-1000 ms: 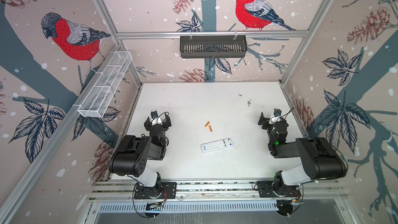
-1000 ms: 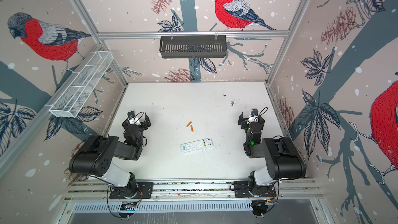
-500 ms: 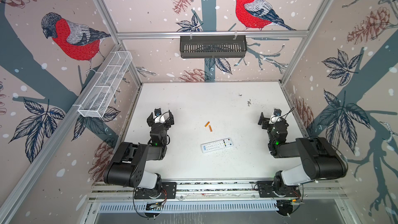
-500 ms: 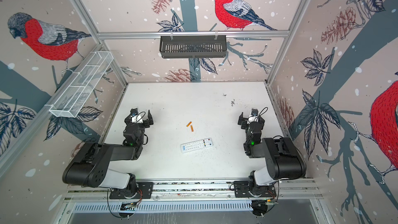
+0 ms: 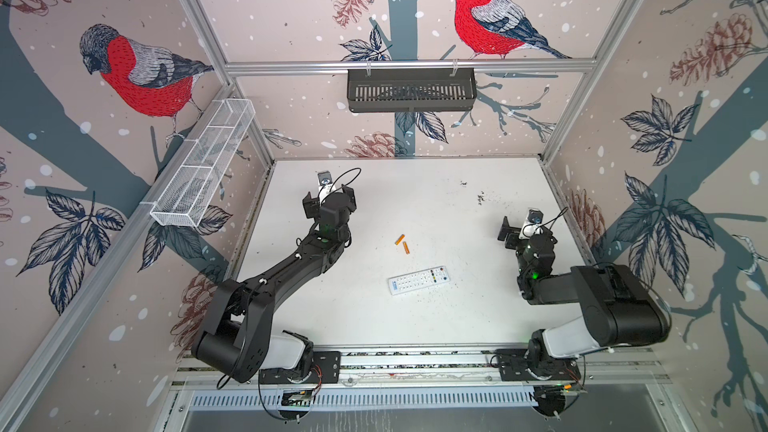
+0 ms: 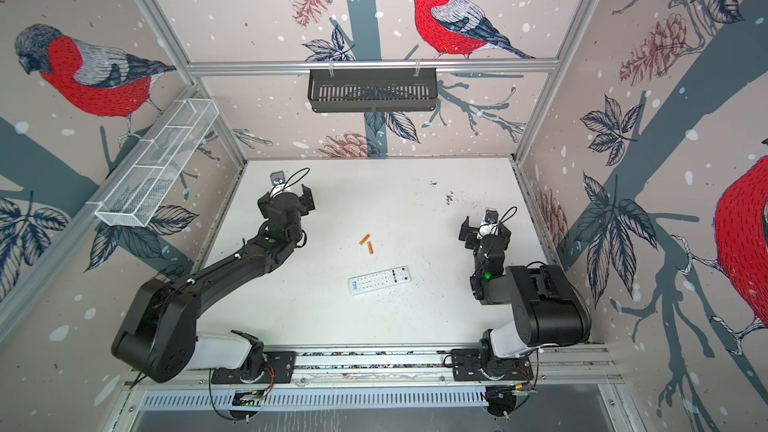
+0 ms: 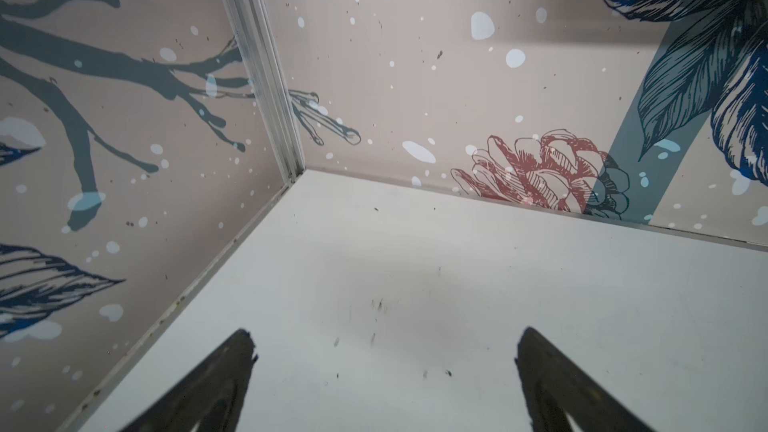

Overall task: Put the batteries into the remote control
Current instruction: 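Reach both grippers toward the white remote control lying on the table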

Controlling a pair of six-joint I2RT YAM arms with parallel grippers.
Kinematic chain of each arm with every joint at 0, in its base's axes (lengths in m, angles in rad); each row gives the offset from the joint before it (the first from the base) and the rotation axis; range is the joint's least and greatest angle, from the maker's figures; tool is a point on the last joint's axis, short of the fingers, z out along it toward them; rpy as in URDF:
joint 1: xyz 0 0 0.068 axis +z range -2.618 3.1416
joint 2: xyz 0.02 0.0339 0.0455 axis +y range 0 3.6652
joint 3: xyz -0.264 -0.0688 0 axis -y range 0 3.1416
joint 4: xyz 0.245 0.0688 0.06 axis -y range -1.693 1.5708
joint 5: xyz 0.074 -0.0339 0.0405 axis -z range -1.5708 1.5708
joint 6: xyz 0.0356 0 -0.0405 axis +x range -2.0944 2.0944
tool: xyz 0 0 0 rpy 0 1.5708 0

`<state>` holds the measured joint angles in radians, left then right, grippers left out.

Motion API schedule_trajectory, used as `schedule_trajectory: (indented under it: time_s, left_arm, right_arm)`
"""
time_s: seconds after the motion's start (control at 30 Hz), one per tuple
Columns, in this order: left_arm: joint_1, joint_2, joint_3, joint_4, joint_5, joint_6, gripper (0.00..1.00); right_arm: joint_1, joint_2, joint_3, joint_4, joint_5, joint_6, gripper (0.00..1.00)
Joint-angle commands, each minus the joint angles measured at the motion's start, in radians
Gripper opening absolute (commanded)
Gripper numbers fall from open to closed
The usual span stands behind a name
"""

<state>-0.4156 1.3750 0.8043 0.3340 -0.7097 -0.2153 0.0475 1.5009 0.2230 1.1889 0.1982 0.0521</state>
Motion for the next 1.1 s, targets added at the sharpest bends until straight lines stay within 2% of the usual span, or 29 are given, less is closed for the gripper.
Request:
schedule_trajectory:
  time_s: [0.0,0.1,0.3,0.43,0.6,0.73,0.83,0.93,0.97,1.07]
  left_arm:
    - [-0.025,-0.017,0.063,-0.357,0.030,-0.217,0.98]
    - [-0.034,-0.041,0.079,-0.432,0.164,-0.250,0.98]
    - [-0.052,-0.126,0.021,-0.490,0.380,-0.282,0.98]
    - [-0.068,-0.191,-0.065,-0.456,0.530,-0.297,0.98]
    - [-0.147,-0.231,-0.144,-0.464,0.646,-0.305,0.98]
    - [-0.206,-0.231,-0.214,-0.401,0.786,-0.307,0.98]
    - [-0.245,-0.212,-0.247,-0.345,0.870,-0.302,0.98]
    - [-0.266,-0.196,-0.270,-0.291,0.930,-0.299,0.98]
    - [-0.271,-0.188,-0.276,-0.278,0.946,-0.299,0.98]
    - [-0.282,-0.155,-0.294,-0.223,1.006,-0.304,0.98]
  right_arm:
    - [-0.006,0.001,0.008,0.015,-0.020,0.005,1.00]
    - [-0.031,0.008,0.025,-0.009,-0.065,0.020,0.99]
    - [-0.011,-0.019,0.025,-0.012,-0.042,-0.008,0.99]
    - [0.040,-0.111,0.176,-0.378,0.017,-0.010,0.99]
    - [0.138,-0.179,0.387,-0.805,0.099,0.112,0.99]
    - [0.225,-0.201,0.494,-1.081,0.063,0.250,0.99]
    - [0.313,-0.225,0.505,-1.219,0.019,0.308,0.99]
    - [0.434,-0.278,0.468,-1.305,0.046,0.347,0.99]
    - [0.465,-0.293,0.452,-1.323,0.061,0.370,0.99]
    - [0.544,-0.338,0.399,-1.364,0.011,0.426,0.97]
